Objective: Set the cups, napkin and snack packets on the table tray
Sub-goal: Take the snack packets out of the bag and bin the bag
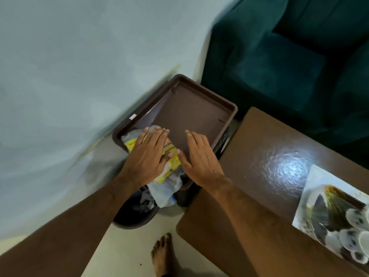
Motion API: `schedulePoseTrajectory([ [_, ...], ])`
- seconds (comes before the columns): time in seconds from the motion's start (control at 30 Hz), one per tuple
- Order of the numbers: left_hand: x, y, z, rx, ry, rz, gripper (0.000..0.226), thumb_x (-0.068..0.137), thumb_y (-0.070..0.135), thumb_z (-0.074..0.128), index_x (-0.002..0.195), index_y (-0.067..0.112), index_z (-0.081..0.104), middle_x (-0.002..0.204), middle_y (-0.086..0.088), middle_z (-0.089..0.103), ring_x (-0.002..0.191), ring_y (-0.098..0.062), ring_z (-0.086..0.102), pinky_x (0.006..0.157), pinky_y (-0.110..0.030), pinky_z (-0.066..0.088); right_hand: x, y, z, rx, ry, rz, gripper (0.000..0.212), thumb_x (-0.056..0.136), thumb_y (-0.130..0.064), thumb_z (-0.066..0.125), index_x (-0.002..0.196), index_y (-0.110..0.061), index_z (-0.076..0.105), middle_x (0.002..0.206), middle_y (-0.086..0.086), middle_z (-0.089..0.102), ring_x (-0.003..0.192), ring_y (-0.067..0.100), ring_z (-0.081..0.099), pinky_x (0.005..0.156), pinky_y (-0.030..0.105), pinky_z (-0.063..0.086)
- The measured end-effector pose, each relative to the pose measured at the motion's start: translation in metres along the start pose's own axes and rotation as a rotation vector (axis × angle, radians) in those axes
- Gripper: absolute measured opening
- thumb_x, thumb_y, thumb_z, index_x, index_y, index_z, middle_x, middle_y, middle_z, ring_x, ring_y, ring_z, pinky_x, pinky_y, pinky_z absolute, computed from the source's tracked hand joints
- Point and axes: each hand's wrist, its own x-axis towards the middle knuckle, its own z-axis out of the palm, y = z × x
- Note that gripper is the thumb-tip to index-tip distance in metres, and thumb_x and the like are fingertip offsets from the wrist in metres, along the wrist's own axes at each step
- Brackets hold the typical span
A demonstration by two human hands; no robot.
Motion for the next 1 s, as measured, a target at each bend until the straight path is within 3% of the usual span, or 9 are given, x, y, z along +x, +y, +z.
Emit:
schedulePoseTrajectory([
  [0.2, -0.017, -0.021, 0.028, -0.091, -0.005, -0.036, 0.062, 0.104, 0.047, 0.031, 0.146, 0.005, 0.049, 0.148, -0.013, 0.055, 0.14, -0.028, 0.05, 0.122, -0.049, 0.03, 0.021, -0.018, 0.037, 0.183, -0.22, 0.083, 0.056, 0.104, -0.031, 0.049, 0.153, -0.01, 0.034, 0.144, 0.012, 0.049, 0.13, 0.029, 0.05, 0.108, 0.039, 0.04],
  [0.33, -0.012, -0.022, 0.035, -0.127, -0.003, -0.044, 0.06, 0.105, 0.045, 0.029, 0.151, 0.008, 0.042, 0.153, -0.011, 0.049, 0.144, -0.026, 0.043, 0.125, -0.048, 0.026, 0.033, -0.02, 0.046, 0.34, -0.2, 0.194, 0.045, 0.102, -0.03, 0.055, 0.142, -0.01, 0.046, 0.128, 0.006, 0.063, 0.115, 0.023, 0.061, 0.092, 0.028, 0.045],
  [0.4, -0.008, -0.024, 0.038, -0.128, -0.005, -0.04, 0.059, 0.105, 0.044, 0.029, 0.152, 0.008, 0.039, 0.154, -0.01, 0.046, 0.146, -0.025, 0.041, 0.125, -0.048, 0.025, 0.042, -0.019, 0.048, 0.476, -0.189, 0.351, 0.047, 0.099, -0.031, 0.063, 0.139, -0.009, 0.051, 0.119, 0.0, 0.064, 0.106, 0.015, 0.061, 0.088, 0.027, 0.045],
  [0.5, -0.002, -0.027, 0.043, -0.135, 0.017, -0.027, 0.061, 0.105, 0.043, 0.034, 0.153, 0.006, 0.037, 0.156, -0.013, 0.045, 0.147, -0.027, 0.039, 0.125, -0.049, 0.025, 0.056, -0.013, 0.048, 0.665, -0.2, 0.617, 0.053, 0.089, -0.032, 0.077, 0.132, -0.006, 0.059, 0.119, 0.003, 0.068, 0.104, 0.018, 0.065, 0.09, 0.033, 0.056],
  [0.63, 0.002, -0.03, 0.046, -0.196, 0.068, -0.074, 0.075, 0.103, 0.052, 0.036, 0.159, 0.004, 0.023, 0.164, -0.016, 0.031, 0.155, -0.028, 0.026, 0.128, -0.047, 0.016, 0.064, -0.013, 0.035, 0.9, -0.202, 0.699, 0.033, 0.085, -0.013, 0.081, 0.115, -0.003, 0.07, 0.102, 0.01, 0.076, 0.079, 0.015, 0.071, 0.061, 0.02, 0.059],
  [0.77, 0.014, -0.024, 0.039, -0.444, 0.132, -0.262, 0.081, 0.101, 0.055, 0.04, 0.16, 0.004, 0.016, 0.166, -0.017, 0.023, 0.156, -0.03, 0.019, 0.128, -0.043, 0.011, 0.075, -0.012, 0.02, 0.831, 0.052, 0.637, 0.033, 0.072, -0.013, 0.09, 0.1, -0.017, 0.072, 0.093, -0.001, 0.073, 0.089, 0.02, 0.073, 0.077, 0.036, 0.062],
  [0.87, 0.032, -0.019, 0.027, -0.563, 0.216, -0.334, 0.076, 0.102, 0.055, 0.037, 0.157, 0.004, 0.024, 0.162, -0.017, 0.031, 0.152, -0.03, 0.028, 0.125, -0.049, 0.027, 0.086, -0.013, -0.004, 0.761, 0.256, 0.612, 0.036, 0.064, -0.013, 0.092, 0.095, -0.022, 0.075, 0.083, -0.01, 0.069, 0.083, 0.012, 0.07, 0.076, 0.036, 0.062],
  [1.0, 0.057, -0.009, 0.005, -0.701, 0.374, -0.38, 0.057, 0.103, 0.043, 0.049, 0.147, 0.007, 0.041, 0.146, -0.011, 0.048, 0.138, -0.022, 0.044, 0.115, -0.034, 0.038, 0.101, -0.012, -0.033, 0.736, 0.538, 0.608, 0.038, 0.066, -0.017, 0.087, 0.102, -0.019, 0.077, 0.093, -0.007, 0.075, 0.086, 0.01, 0.071, 0.077, 0.035, 0.063],
])
